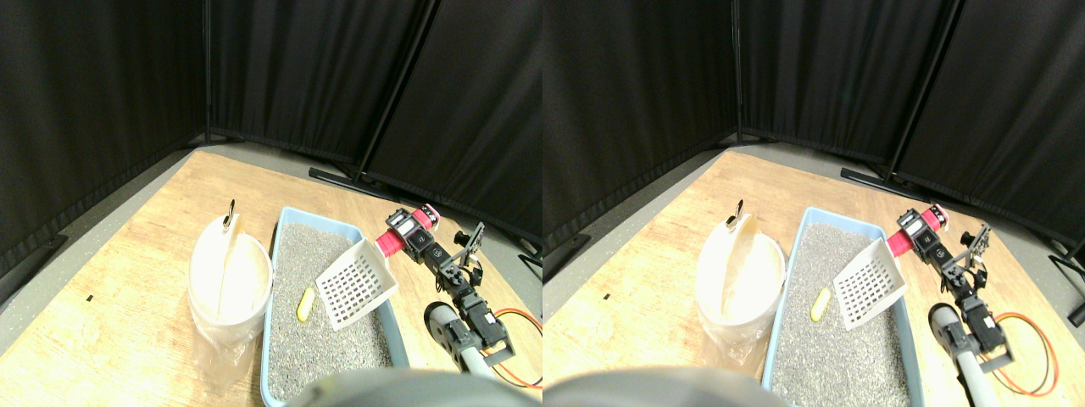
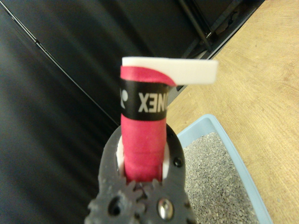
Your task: Scoop (unimanual)
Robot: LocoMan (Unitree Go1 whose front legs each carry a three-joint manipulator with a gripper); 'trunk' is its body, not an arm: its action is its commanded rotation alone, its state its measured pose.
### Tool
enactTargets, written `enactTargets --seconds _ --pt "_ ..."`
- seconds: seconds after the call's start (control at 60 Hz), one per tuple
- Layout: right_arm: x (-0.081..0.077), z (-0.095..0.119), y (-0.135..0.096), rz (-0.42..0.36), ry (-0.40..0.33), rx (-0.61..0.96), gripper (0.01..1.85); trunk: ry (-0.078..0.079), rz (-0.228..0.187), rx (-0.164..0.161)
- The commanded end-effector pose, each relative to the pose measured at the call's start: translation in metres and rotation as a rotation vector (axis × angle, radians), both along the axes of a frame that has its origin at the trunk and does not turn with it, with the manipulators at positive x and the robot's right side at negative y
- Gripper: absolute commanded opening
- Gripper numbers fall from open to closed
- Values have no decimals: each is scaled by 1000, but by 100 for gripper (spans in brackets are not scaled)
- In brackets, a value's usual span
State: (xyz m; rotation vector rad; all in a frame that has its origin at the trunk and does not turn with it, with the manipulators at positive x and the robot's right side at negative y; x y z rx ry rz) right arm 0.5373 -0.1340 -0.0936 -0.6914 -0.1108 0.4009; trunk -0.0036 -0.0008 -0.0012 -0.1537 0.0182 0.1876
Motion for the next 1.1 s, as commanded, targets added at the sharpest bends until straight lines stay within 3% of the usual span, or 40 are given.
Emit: enactTargets --seconds 0.017,0.267,0.45,0.533,0.567,0.583,0.6,0.717,0.933,1.1 --pt "3 6 7 49 -73 -8 5 27 14 -12" --pt "3 -9 12 41 -42 -31 5 35 8 -11" --pt "-1 -20 24 111 -18 -63 5 45 2 -16" --pt "-6 -41 36 144 55 -89 5 47 2 -23" --pt "-13 -62 45 161 131 -55 5 49 3 -24" --pt "-13 -62 45 161 131 -55 5 49 3 -24" --pt "-19 -73 50 170 189 -30 5 51 5 -26" --pt "-33 -99 65 258 216 29 5 54 10 -28" --pt "-39 -100 72 221 265 69 5 56 14 -32" --pt "-29 -96 64 220 252 125 5 58 13 -35"
